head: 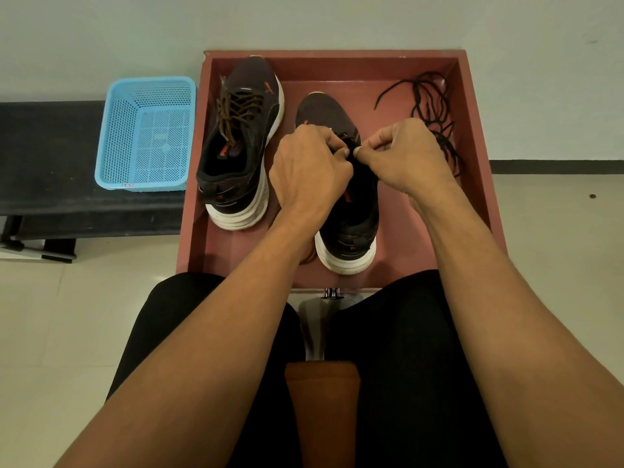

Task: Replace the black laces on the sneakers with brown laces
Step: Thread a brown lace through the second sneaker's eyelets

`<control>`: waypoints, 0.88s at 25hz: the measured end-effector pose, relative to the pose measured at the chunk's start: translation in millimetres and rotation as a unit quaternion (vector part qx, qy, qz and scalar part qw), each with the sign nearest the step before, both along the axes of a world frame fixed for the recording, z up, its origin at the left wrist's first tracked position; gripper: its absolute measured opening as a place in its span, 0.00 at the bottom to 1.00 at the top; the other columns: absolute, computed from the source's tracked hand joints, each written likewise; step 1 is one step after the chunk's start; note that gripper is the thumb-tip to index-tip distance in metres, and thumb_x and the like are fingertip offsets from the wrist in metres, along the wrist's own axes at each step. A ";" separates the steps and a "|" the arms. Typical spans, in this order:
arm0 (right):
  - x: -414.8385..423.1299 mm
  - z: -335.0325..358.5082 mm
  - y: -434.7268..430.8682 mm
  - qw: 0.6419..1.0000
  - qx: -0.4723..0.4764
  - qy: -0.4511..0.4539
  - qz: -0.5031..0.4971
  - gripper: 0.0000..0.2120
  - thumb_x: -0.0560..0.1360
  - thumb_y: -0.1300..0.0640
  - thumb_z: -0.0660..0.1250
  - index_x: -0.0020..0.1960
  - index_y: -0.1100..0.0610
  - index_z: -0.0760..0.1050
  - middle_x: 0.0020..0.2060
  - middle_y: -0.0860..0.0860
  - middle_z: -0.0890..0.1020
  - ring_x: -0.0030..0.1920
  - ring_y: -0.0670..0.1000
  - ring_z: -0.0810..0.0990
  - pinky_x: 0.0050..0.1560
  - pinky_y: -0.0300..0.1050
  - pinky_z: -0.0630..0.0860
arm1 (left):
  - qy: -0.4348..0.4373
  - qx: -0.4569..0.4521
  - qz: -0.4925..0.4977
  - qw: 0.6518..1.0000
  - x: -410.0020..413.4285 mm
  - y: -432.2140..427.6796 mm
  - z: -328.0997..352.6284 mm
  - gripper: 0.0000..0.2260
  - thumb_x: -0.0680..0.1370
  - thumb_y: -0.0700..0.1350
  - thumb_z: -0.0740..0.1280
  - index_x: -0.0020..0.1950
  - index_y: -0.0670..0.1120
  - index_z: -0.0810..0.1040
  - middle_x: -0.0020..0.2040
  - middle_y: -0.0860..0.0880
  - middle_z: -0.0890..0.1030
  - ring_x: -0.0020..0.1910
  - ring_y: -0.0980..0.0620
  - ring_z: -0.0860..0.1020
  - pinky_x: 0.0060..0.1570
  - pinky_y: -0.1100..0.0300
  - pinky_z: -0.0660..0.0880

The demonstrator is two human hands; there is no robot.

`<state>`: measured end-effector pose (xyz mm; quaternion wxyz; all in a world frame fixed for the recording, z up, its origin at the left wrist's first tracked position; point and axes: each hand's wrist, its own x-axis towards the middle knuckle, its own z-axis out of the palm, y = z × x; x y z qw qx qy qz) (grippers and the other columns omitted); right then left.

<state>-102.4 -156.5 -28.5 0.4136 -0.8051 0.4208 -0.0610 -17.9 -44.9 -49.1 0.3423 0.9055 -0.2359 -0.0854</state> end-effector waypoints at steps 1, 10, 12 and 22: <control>-0.6 0.2 0.0 1.000 0.009 -0.005 0.002 0.08 0.76 0.54 0.76 0.39 0.47 0.83 0.36 0.46 0.85 0.39 0.44 0.84 0.41 0.41 0.80 | -0.002 -0.001 -0.003 1.000 0.2 0.0 -1.1 0.03 0.76 0.51 0.75 0.49 0.58 0.87 0.47 0.57 0.86 0.49 0.56 0.84 0.45 0.56 0.82; -3.3 -0.6 -3.1 1.000 -0.018 -0.010 -0.016 0.04 0.72 0.51 0.80 0.45 0.48 0.87 0.37 0.43 0.85 0.39 0.39 0.83 0.37 0.34 0.76 | 0.039 -0.027 -0.019 0.999 2.8 -0.1 -2.0 0.02 0.76 0.52 0.75 0.48 0.59 0.87 0.44 0.59 0.86 0.48 0.59 0.83 0.47 0.54 0.83; -4.0 -0.6 -3.3 1.000 -0.010 -0.011 -0.001 0.04 0.72 0.53 0.80 0.47 0.49 0.88 0.37 0.44 0.85 0.38 0.39 0.83 0.37 0.34 0.76 | 0.049 -0.028 -0.014 0.998 4.0 -0.8 -1.3 0.02 0.76 0.52 0.76 0.48 0.59 0.87 0.45 0.59 0.86 0.47 0.59 0.83 0.47 0.54 0.83; -8.4 2.7 -4.3 0.998 0.026 -0.045 -0.017 0.08 0.69 0.58 0.81 0.37 0.47 0.85 0.32 0.47 0.86 0.38 0.47 0.88 0.48 0.49 0.87 | 0.034 -0.009 -0.017 0.999 5.1 1.0 -2.4 0.02 0.76 0.51 0.76 0.47 0.59 0.87 0.45 0.59 0.86 0.48 0.59 0.83 0.47 0.57 0.82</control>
